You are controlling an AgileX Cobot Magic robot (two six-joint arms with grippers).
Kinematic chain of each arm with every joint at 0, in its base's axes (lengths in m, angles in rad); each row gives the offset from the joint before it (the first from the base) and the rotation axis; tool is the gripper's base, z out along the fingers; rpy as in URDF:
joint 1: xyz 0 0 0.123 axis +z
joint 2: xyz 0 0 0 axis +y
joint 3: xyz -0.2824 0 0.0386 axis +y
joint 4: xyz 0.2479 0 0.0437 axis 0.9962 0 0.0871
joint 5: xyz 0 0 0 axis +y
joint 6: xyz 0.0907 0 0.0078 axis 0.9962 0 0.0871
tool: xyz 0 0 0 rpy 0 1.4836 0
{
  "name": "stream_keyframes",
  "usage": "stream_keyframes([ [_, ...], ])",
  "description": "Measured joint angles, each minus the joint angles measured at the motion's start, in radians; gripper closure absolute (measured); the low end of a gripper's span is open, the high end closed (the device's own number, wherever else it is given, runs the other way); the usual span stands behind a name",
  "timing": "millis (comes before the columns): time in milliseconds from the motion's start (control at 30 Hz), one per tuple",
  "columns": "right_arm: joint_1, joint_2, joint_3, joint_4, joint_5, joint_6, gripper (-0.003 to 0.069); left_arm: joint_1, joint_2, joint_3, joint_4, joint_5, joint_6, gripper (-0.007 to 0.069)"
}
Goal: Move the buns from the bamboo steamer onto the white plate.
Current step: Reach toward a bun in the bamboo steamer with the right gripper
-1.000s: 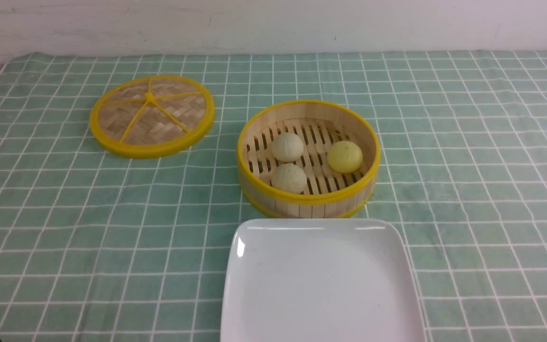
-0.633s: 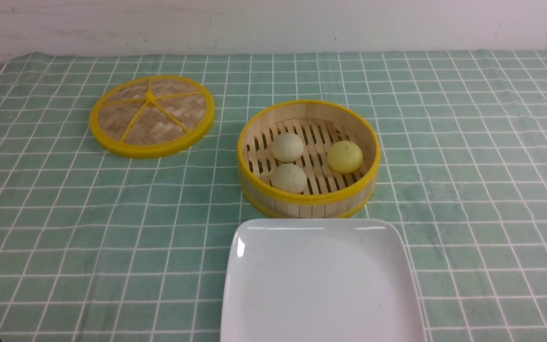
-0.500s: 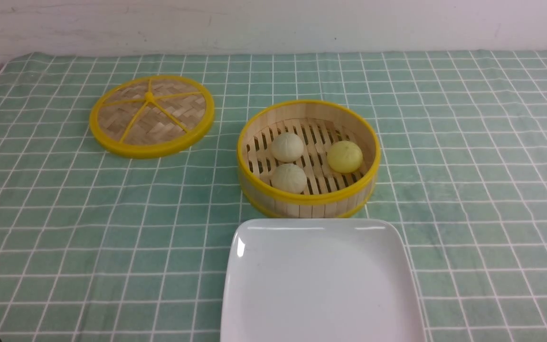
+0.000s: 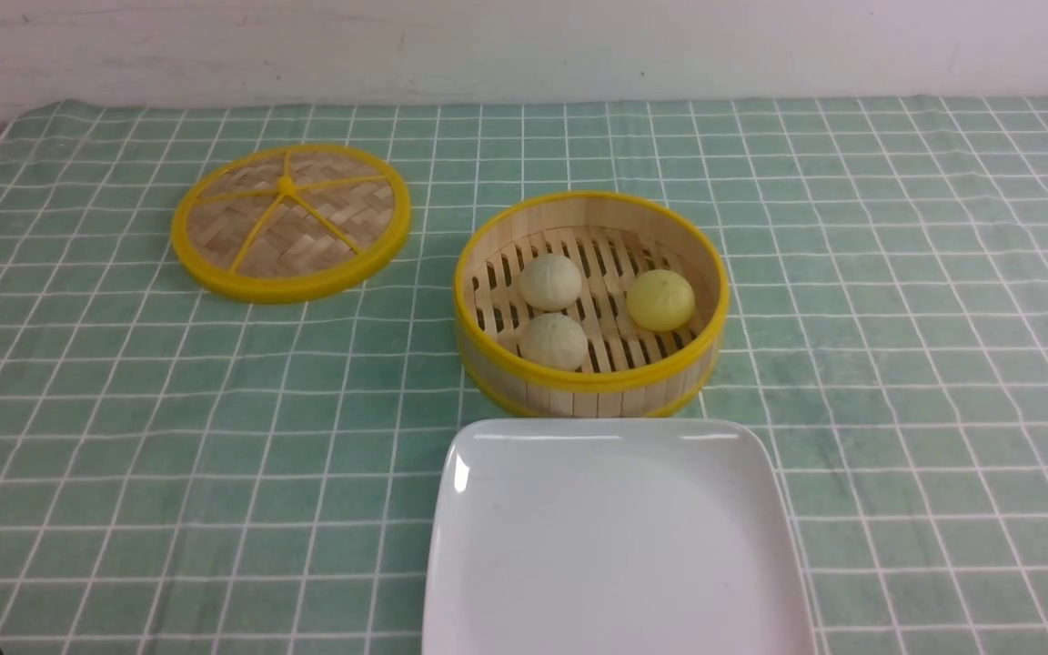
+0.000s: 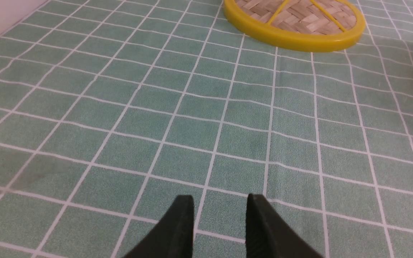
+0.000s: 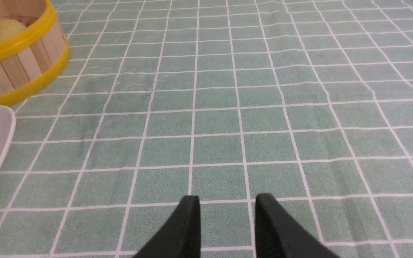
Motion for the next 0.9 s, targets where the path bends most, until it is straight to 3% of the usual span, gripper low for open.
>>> stream_keyframes([
  [367,0.0,0.0,0.001,-0.051,-0.005,0.001,0.0419,0.0,0.0,0.0,0.003,0.0,0.0,0.0384],
  [467,0.0,0.0,0.005,0.012,-0.032,0.073,0.0419,0.0,0.0,0.0,-0.039,-0.006,-0.041,0.0384],
  [600,0.0,0.0,0.011,0.313,-0.079,0.33,0.0419,0.0,0.0,0.003,-0.389,-0.087,-0.291,0.0384],
  [667,0.0,0.0,0.012,0.387,-0.079,0.403,0.0419,0.0,0.0,0.003,-0.535,-0.134,-0.41,0.0384],
  [700,0.0,0.0,0.012,0.406,-0.079,0.415,0.0419,0.0,0.0,0.003,-0.55,-0.144,-0.42,0.0384],
  [767,0.0,0.0,0.012,0.45,-0.081,0.459,0.0419,0.0,0.0,0.003,-0.702,-0.204,-0.503,0.0384],
  [900,0.0,0.0,0.012,0.479,-0.088,0.471,0.0419,0.0,0.0,0.003,-0.801,-0.292,-0.53,0.0384],
])
